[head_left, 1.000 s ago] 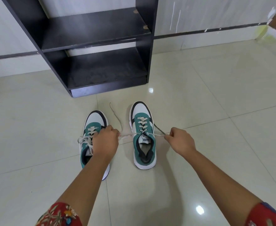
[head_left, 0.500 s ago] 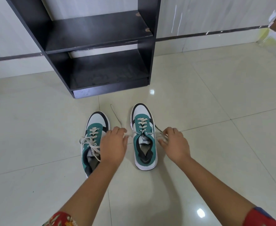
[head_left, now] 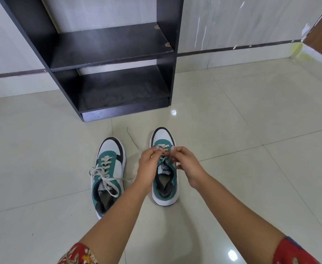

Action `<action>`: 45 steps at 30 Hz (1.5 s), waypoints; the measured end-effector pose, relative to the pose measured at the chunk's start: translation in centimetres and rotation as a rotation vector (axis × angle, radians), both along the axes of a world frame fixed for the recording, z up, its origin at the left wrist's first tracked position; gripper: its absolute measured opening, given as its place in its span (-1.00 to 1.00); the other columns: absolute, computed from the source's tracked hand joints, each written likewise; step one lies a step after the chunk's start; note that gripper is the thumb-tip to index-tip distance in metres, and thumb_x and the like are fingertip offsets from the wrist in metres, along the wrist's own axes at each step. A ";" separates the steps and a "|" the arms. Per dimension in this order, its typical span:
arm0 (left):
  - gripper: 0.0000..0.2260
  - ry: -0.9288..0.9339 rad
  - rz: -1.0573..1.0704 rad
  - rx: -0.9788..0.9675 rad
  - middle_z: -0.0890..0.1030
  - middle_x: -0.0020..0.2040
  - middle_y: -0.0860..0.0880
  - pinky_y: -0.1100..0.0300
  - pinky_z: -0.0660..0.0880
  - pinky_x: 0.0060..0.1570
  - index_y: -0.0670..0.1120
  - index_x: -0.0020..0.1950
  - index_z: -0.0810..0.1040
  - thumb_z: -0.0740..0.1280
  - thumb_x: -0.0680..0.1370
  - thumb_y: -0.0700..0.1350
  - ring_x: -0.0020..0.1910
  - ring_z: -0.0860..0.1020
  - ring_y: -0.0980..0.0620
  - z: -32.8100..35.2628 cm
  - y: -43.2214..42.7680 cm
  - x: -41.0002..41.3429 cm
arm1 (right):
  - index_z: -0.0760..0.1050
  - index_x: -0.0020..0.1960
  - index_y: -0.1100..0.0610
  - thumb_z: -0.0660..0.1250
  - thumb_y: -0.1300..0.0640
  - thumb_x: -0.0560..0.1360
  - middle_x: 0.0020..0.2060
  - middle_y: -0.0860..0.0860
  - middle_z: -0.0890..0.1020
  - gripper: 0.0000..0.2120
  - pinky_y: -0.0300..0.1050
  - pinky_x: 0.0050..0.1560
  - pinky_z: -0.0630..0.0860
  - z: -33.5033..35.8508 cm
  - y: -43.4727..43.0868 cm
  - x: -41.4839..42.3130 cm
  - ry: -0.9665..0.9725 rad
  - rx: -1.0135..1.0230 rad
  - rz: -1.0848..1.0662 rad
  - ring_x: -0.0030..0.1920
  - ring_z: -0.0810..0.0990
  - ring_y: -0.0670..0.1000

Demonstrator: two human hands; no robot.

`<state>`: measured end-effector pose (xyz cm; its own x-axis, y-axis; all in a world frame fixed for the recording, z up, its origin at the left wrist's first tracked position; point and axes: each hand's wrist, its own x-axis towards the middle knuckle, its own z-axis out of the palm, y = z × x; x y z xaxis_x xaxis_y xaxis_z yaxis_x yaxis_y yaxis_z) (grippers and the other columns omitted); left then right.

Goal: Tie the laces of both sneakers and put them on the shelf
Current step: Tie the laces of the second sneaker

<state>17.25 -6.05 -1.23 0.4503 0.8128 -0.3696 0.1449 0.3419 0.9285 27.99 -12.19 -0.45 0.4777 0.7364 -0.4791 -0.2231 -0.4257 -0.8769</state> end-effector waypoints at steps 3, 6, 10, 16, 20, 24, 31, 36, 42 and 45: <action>-0.73 -0.063 -0.140 0.177 0.59 0.08 0.08 0.54 0.41 -0.03 -0.08 0.22 0.54 0.09 0.64 -0.17 0.04 0.54 0.30 0.7 0.6 -0.2 | 0.52 -0.10 0.03 0.18 0.18 0.54 -0.27 -0.02 0.61 -0.84 -0.17 -0.09 0.41 0.2 0.2 -0.4 -0.129 0.032 0.124 -0.22 0.53 -0.09; -0.73 -0.020 -0.346 0.323 0.60 0.07 0.12 0.46 0.40 0.06 0.01 0.17 0.55 0.09 0.63 -0.18 0.04 0.53 0.33 0.3 1.9 -1.1 | 0.60 -0.07 0.08 0.21 0.12 0.54 -0.14 0.09 0.66 -0.82 -0.04 0.09 0.47 0.2 0.2 -0.4 -0.240 0.077 0.259 -0.10 0.58 0.00; -0.72 0.319 -0.496 0.918 0.53 -0.26 -0.01 0.00 0.46 0.04 -0.12 -0.19 0.50 0.10 0.59 -0.04 -0.22 0.46 -0.01 -0.5 3.5 -2.1 | 0.62 -0.13 0.03 0.29 0.06 0.50 -0.23 -0.04 0.64 -0.86 -0.09 0.04 0.48 -0.2 -0.4 -0.3 -0.286 0.103 0.255 -0.15 0.56 -0.06; -0.82 0.480 -0.141 1.007 0.50 -0.33 -0.04 -0.01 0.42 -0.10 -0.12 -0.15 0.43 0.15 0.59 -0.08 -0.27 0.41 -0.05 -0.1 2.6 -1.9 | 0.44 -0.31 0.08 0.38 0.11 0.45 -0.40 -0.13 0.49 -0.80 -0.27 -0.19 0.37 -1.1 -1.5 -1.2 -0.571 0.166 0.166 -0.28 0.45 -0.11; -0.79 0.601 -0.180 0.800 0.62 -0.33 -0.14 0.01 0.48 -0.19 -0.12 -0.08 0.52 0.15 0.59 -0.05 -0.28 0.57 -0.18 -0.3 2.2 -1.3 | 0.56 0.16 -0.01 0.29 0.11 0.49 -0.16 -0.09 0.49 -0.75 -0.20 0.01 0.40 -2.0 -1.3 -1.9 -0.756 0.072 0.235 0.00 0.48 0.00; -0.75 0.664 -0.261 0.747 0.54 -0.40 -0.03 0.07 0.39 -0.13 -0.08 -0.25 0.52 0.17 0.55 -0.04 -0.27 0.55 -0.13 0.0 2.3 -1.4 | 0.40 0.36 0.00 0.20 0.14 0.53 -0.08 0.00 0.47 -0.60 -0.16 -0.06 0.42 -2.3 -1.0 -3.0 -0.893 0.061 0.235 0.00 0.48 0.05; -0.68 0.600 -0.176 0.795 0.59 -0.41 0.06 0.05 0.04 0.30 -0.02 -0.34 0.56 0.25 0.53 0.10 -0.25 0.53 0.08 0.5 3.1 -2.2 | 0.57 -0.14 0.15 0.32 0.10 0.47 -0.05 -0.06 0.42 -0.88 -0.34 0.00 0.32 -2.4 -0.4 -2.4 -0.772 0.091 0.150 0.10 0.43 0.00; -0.63 0.629 0.101 0.826 0.42 -0.51 0.07 0.05 0.17 0.21 -0.04 -0.41 0.39 0.29 0.52 0.11 -0.40 0.42 0.07 0.5 3.7 -4.5 | 0.50 -0.39 0.15 0.36 0.20 0.45 -0.20 0.03 0.58 -0.76 -0.20 0.04 0.47 0.7 -0.5 0.5 -0.210 0.243 -0.230 -0.13 0.58 -0.01; -0.62 0.733 0.087 0.748 0.37 -0.51 0.09 0.09 0.34 -0.10 0.02 -0.45 0.24 0.38 0.44 0.02 -0.46 0.36 0.07 -0.9 4.2 -6.2 | 0.14 -0.50 0.07 0.32 0.26 0.34 -0.57 -0.03 0.19 -0.60 -0.14 -0.41 0.15 1.0 -1.7 4.5 -0.543 0.006 -0.297 -0.48 0.16 0.03; -0.84 0.901 -0.111 0.761 0.54 -0.30 0.05 0.07 0.34 -0.05 -0.03 -0.29 0.44 0.37 0.42 -0.03 -0.28 0.52 -0.02 -1.5 3.9 -6.6 | 0.31 -0.40 0.10 0.29 0.23 0.32 -0.48 0.03 0.41 -0.80 -0.13 -0.40 0.23 -0.3 -3.0 6.0 -0.897 -0.356 -0.059 -0.38 0.42 0.13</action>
<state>10.65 -2.17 -2.75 0.3574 0.9335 -0.0279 0.8449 -0.3104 0.4356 34.03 -15.21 -0.71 0.8060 0.5820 -0.1081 0.4376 -0.7087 -0.5534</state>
